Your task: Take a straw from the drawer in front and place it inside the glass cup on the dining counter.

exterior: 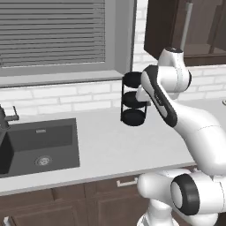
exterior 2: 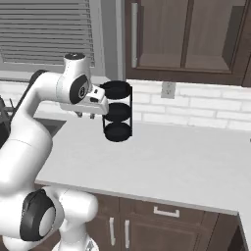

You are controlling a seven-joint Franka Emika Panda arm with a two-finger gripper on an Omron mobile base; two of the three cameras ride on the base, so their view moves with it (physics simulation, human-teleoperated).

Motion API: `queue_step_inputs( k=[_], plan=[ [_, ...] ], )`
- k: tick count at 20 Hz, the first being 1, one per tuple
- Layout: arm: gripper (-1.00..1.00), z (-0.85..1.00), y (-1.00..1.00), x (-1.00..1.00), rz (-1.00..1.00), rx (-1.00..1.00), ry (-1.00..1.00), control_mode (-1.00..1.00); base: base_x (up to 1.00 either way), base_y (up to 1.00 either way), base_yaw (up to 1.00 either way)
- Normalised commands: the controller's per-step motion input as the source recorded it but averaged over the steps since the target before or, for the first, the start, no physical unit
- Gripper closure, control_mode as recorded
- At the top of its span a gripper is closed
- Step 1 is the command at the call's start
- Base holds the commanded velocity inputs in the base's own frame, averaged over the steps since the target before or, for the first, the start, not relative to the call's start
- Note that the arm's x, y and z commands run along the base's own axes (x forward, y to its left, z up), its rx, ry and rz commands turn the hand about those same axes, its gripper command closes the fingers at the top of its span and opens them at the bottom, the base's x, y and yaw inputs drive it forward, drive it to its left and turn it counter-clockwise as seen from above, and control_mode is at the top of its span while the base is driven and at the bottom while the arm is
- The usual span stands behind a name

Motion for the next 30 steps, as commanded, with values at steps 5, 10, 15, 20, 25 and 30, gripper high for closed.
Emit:
queue_step_inputs(
  k=[5, 10, 15, 20, 25, 30],
  plan=[
    [-1.00, 0.00, 0.00, 0.00, 0.00, 0.00, 0.00, 1.00, -0.13, 0.00, 0.00],
    [-1.00, 0.00, 0.00, 0.00, 0.00, 0.00, 0.00, 1.00, -0.96, 0.14, -0.03],
    [-1.00, 0.00, 0.00, 0.00, 0.00, 0.00, 0.00, 1.00, -0.52, 0.55, -0.23],
    [-1.00, 0.00, 0.00, 0.00, 0.00, 0.00, 0.00, 1.00, 0.00, 0.87, -0.55],
    [-1.00, 0.00, 0.00, 0.00, 0.00, 0.00, 0.00, 1.00, 0.00, 0.82, -0.61],
    [-1.00, 0.00, 0.00, 0.00, 0.00, 0.00, 0.00, 1.00, -0.06, 0.84, -0.59]
  ],
)
